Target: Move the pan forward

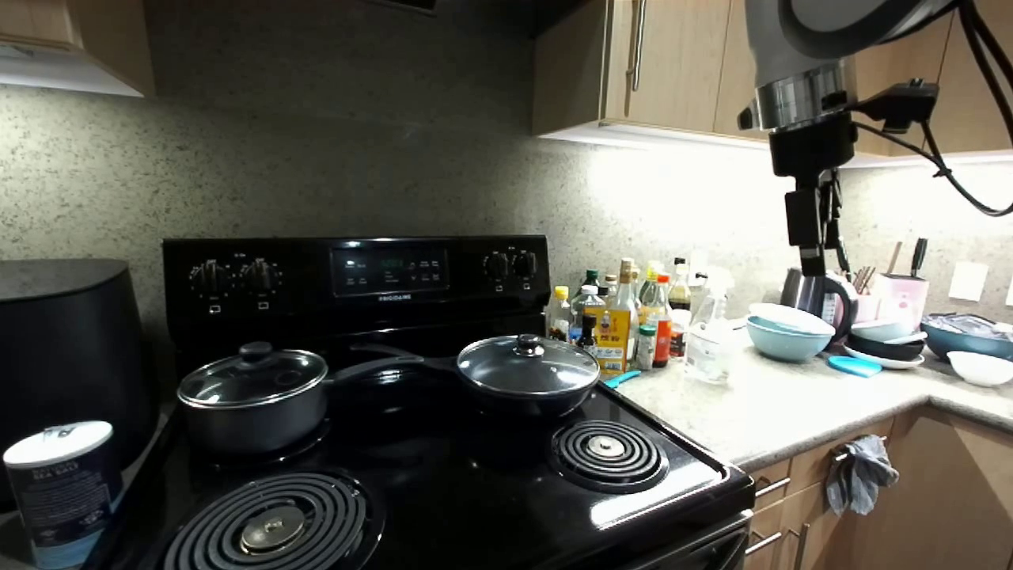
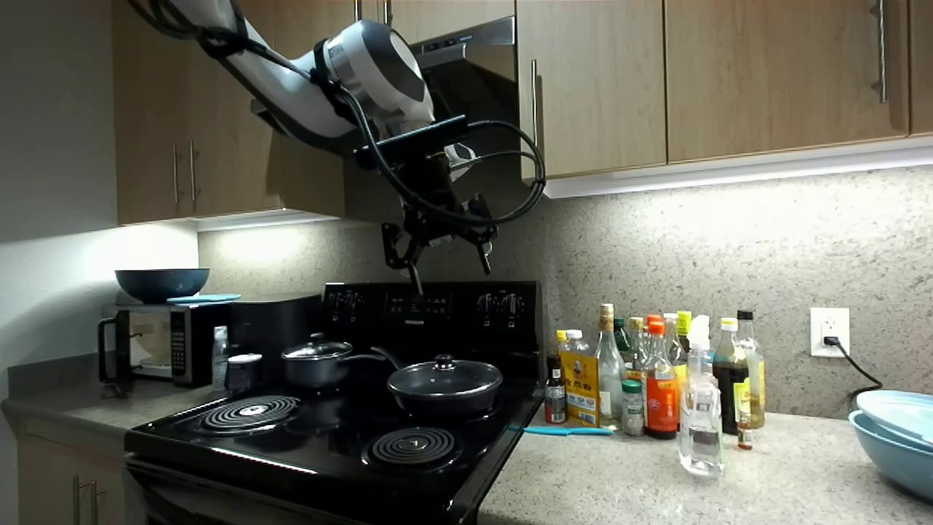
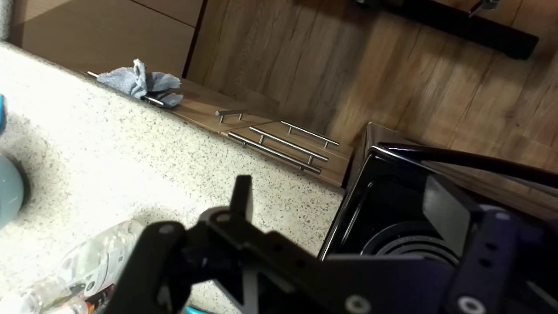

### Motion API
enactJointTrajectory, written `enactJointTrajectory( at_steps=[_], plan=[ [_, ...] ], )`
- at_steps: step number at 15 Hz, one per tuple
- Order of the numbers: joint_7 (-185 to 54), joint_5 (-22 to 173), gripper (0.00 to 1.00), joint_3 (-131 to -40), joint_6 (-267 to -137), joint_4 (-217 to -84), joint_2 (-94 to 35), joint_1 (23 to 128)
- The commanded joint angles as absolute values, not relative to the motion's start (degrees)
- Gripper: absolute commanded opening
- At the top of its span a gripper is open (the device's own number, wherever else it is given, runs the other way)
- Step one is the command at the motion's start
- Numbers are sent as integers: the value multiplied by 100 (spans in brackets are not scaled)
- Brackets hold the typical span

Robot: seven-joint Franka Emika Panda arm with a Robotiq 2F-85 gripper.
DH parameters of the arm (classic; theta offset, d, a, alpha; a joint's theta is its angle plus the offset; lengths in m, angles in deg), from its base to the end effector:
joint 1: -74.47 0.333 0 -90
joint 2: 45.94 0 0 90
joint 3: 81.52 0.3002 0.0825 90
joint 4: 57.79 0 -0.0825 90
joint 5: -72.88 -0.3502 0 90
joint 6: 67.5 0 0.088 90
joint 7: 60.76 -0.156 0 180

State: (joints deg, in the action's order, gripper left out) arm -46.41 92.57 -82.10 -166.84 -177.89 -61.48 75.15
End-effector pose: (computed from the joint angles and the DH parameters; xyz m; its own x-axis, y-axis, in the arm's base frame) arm 0.4343 -0.0465 0.4806 0.9409 0.2888 -0.1771 0.3302 -0.8987 0.2887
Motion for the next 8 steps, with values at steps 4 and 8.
enactJointTrajectory(
  at_steps=[4,8],
  plan=[
    [-4132,8902,100,-7950,-16927,-17566,-5758,7980],
    [-3868,8881,100,-7675,-16968,-17287,-5414,8271]
  ],
)
